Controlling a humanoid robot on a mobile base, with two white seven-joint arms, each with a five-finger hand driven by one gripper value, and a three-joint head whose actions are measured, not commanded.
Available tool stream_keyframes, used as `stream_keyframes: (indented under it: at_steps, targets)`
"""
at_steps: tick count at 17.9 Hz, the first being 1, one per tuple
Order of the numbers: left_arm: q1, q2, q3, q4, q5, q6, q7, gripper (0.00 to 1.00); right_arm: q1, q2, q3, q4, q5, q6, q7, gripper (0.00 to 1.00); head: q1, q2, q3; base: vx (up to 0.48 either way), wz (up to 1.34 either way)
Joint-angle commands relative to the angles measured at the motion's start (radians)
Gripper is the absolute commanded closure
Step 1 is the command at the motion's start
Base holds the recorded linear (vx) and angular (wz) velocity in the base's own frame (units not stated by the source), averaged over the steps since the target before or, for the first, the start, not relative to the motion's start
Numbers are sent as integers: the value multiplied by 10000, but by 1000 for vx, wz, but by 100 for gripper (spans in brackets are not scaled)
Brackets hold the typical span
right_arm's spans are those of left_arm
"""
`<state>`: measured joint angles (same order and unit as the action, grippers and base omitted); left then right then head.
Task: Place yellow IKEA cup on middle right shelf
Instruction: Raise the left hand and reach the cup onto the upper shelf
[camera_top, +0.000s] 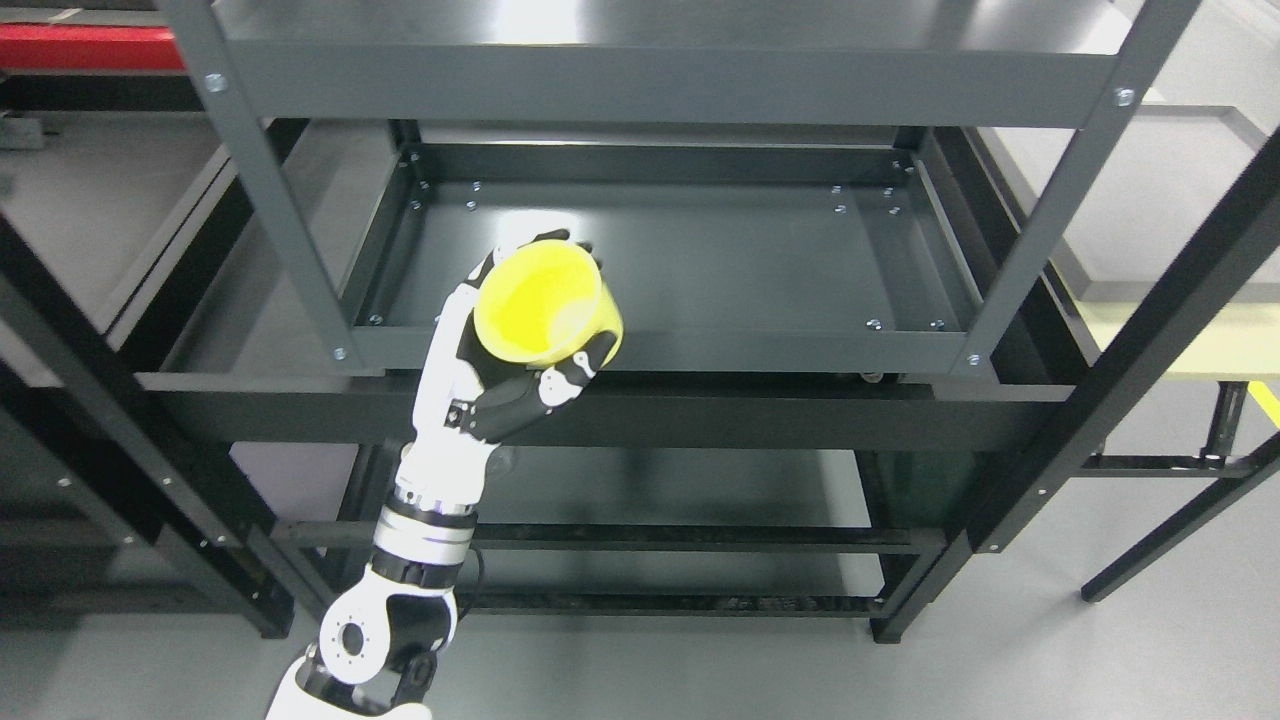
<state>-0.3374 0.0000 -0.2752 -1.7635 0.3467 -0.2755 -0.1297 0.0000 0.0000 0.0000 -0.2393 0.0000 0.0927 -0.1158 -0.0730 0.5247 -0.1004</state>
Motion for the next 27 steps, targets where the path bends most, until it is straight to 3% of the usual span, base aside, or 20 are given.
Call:
stream_keyframes:
  at_steps: [1,7,11,13,15,18,24,27]
  targets:
    - [-2174,174,-1618,-98,0,24,39,99,139,-175,169,0,-245,8,-8,1,0,0,0,120,-205]
    - [-4493,174,-2585,-98,719,39,130,100,139,-175,169,0,-245,8,-8,1,0,0,0,119,-130]
    - [-5736,174,-2433,-82,1089,589,1324,100,139,-175,169,0,-245,8,-8,0,0,0,0,160,9]
    - [-6227,174,-2204,-6,1119,1583,2319,100,139,-175,169,0,-245,8,-8,1,0,0,0,185,88]
    - [-7008,174,-1912,223,1501,3544,3639,100,139,-175,169,0,-245,8,-8,1,0,0,0,166,153]
    - [-8097,174,-1636,988,2390,5663,4256,100,139,-175,169,0,-245,8,-8,1,0,0,0,125,122]
    - [-9327,174,-1604,2171,5303,7905,4457,100,139,-175,169,0,-245,8,-8,1,0,0,0,59,78]
    - [-9252,174,-1665,2816,5844,8521,4457,100,139,-175,169,0,-245,8,-8,1,0,-1,0,6,12]
